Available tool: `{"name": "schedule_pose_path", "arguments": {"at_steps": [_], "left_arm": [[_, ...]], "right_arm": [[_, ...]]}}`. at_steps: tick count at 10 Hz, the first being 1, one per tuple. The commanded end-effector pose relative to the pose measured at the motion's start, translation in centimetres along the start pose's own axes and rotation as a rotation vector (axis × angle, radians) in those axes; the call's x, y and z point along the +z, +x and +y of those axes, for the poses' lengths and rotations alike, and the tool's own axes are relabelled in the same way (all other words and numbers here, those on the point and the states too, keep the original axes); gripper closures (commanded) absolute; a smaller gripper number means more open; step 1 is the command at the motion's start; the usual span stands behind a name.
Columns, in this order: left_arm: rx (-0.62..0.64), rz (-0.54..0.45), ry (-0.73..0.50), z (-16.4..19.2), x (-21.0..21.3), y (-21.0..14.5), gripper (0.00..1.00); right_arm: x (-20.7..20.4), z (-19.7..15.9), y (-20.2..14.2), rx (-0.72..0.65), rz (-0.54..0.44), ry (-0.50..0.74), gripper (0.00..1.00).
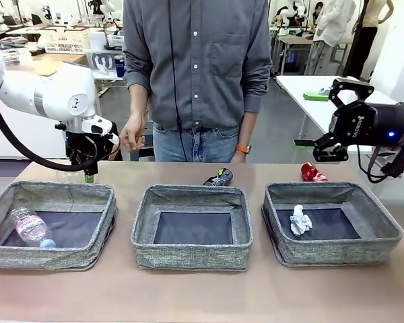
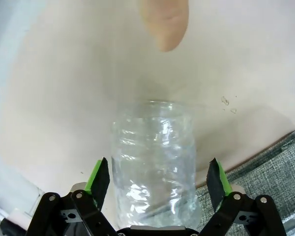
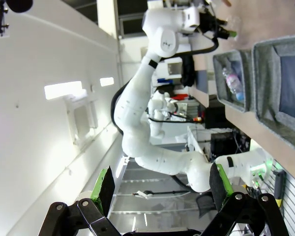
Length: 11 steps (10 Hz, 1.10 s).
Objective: Sort the waste into the appropriate baskets.
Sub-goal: Pick up the waste item pointed out by the person.
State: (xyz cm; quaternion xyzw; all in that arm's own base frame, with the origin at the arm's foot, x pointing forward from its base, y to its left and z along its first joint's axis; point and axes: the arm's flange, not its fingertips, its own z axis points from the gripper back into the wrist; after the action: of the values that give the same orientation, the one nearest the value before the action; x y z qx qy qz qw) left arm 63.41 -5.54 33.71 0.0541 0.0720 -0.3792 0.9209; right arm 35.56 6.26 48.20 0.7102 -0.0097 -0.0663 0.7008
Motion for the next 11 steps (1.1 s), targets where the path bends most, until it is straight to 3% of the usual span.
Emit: {"name": "schedule_pose_path", "arguments": {"at_steps": [1,5,6,7,8,9,10,11], "left_arm": [[0.014,0.017,-0.012,0.17,0.01,0.52,0.0],[0.014,0.026,-0.008,0.26,-0.4,0.38,0.0],[0.011,0.028,-0.003,0.22,-0.41,0.37,0.2],[0.01,0.029,-0.004,0.22,-0.43,0.34,0.2],[0.008,0.026,-0.002,0.22,-0.34,0.31,0.4],[0.012,0.023,0.0,0.27,-0.3,0.25,0.26],[0.016,0.017,-0.003,0.3,-0.23,0.17,0.6],[0.019,0.016,0.0,0.3,-0.22,0.1,0.46]], "right_arm": [[-0.06,0.03,-0.11,0.003,0.007,-0.004,0.0],[-0.06,0.03,-0.11,0.003,0.007,-0.004,0.0],[-0.06,0.03,-0.11,0.003,0.007,-0.004,0.0],[-0.06,0.03,-0.11,0.003,0.007,-0.004,0.0],[-0.06,0.03,-0.11,0.003,0.007,-0.004,0.0],[-0.06,0.03,-0.11,0.003,0.007,-0.004,0.0],[-0.06,0.03,-0.11,0.003,0.007,-0.004,0.0],[-0.06,0.03,-0.11,0.003,0.007,-0.004,0.0]]}}
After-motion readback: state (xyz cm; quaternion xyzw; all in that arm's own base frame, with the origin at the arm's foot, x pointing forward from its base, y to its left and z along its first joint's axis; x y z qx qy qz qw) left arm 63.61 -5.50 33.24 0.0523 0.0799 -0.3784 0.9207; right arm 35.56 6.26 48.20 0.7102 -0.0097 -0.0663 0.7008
